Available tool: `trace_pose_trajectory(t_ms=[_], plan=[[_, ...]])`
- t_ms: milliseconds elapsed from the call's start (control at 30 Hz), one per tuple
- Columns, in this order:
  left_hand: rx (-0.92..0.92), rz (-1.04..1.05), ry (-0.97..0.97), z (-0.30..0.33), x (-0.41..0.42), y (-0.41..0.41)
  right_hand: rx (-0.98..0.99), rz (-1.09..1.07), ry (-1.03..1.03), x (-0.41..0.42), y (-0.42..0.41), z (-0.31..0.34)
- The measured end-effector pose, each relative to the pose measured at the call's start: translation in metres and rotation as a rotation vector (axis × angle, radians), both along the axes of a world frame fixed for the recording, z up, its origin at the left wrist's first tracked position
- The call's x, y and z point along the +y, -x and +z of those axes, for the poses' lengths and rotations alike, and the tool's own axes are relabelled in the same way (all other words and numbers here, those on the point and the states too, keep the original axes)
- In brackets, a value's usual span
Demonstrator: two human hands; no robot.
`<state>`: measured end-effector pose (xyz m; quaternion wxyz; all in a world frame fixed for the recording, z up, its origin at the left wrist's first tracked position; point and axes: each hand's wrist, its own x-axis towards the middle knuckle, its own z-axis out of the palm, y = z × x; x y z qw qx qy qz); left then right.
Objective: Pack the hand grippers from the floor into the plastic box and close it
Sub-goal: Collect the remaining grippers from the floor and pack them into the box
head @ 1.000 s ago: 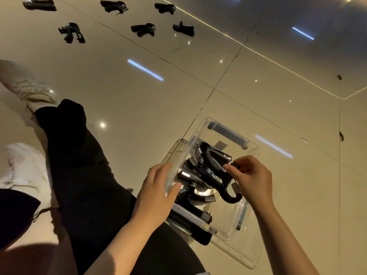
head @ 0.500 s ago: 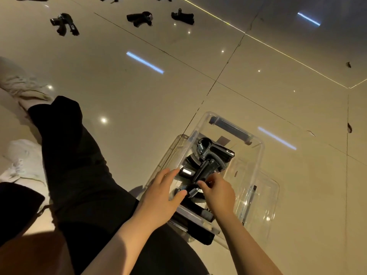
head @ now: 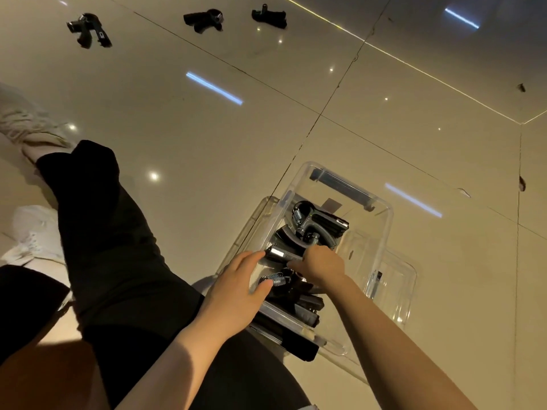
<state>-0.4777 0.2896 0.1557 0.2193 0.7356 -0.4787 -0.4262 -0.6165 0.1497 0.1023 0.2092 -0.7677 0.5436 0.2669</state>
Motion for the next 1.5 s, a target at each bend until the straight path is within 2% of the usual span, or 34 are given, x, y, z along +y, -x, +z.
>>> trace_pose_trajectory(t_ms=[100,300,367,500,567,700,800,967,1133,1233,1500], plan=[[0.008,0.023,0.01,-0.001,0.001,-0.001,-0.042,-0.016,-0.015,-0.001,-0.005,-0.02],[-0.01,0.064,0.019,-0.002,-0.002,-0.001,-0.319,-0.038,0.179,0.013,0.014,-0.023],[-0.006,0.071,0.015,-0.003,-0.003,-0.001,-0.38,-0.083,0.147,0.019,0.027,-0.023],[0.0,0.072,0.012,-0.003,-0.002,-0.002,-0.486,-0.034,-0.032,0.034,0.045,-0.025],[-0.004,0.067,0.019,-0.002,-0.002,-0.001,-0.517,-0.038,-0.049,0.034,0.044,-0.024],[0.001,0.056,0.022,-0.001,-0.001,-0.001,-0.471,0.05,-0.057,0.02,0.029,-0.017],[-0.001,0.064,0.028,-0.001,-0.002,-0.001,-0.418,-0.029,-0.16,0.008,0.02,-0.019],[-0.001,0.055,0.027,-0.001,-0.002,-0.001,-0.228,-0.063,-0.096,0.017,0.03,-0.039],[-0.041,0.037,0.022,0.0,-0.003,0.001,-0.205,0.009,-0.046,0.043,0.049,-0.05],[-0.03,0.042,0.015,0.002,-0.003,0.001,-0.21,0.047,-0.083,0.042,0.051,-0.054],[0.006,0.056,-0.006,0.002,-0.002,0.001,-0.223,0.03,-0.09,0.045,0.049,-0.053]])
